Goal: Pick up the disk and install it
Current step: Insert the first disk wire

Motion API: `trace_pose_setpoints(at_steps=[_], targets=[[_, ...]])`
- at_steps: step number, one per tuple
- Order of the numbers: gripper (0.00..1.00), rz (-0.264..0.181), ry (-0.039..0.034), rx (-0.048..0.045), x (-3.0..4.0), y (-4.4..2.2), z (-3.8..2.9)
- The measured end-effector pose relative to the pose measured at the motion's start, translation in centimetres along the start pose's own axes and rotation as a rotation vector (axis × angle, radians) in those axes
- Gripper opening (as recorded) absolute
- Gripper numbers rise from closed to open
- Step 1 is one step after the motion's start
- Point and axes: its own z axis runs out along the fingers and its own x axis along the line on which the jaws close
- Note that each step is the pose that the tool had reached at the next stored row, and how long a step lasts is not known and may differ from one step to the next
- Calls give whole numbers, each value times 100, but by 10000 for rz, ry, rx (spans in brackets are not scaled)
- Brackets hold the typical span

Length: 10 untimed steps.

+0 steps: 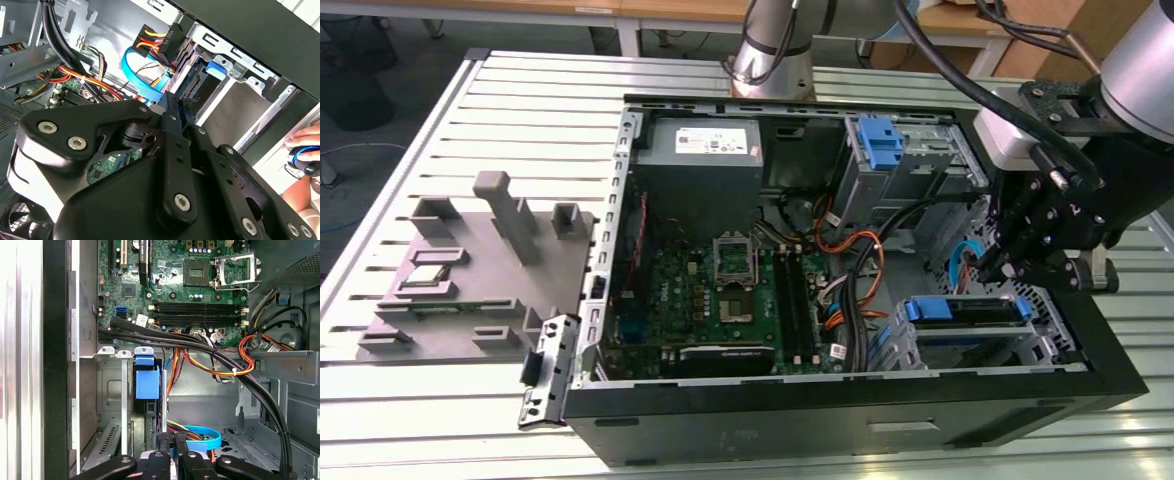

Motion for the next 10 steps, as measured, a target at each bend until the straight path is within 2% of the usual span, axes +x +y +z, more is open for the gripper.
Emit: trace_pose_setpoints(at_steps=[2, 5, 8, 10], targets=[[16, -1, -3, 12, 0, 3, 1], [16, -9, -1, 142, 2, 26, 1], [16, -28, 28, 341, 3, 55, 1], [16, -53, 35, 534, 3, 67, 4]])
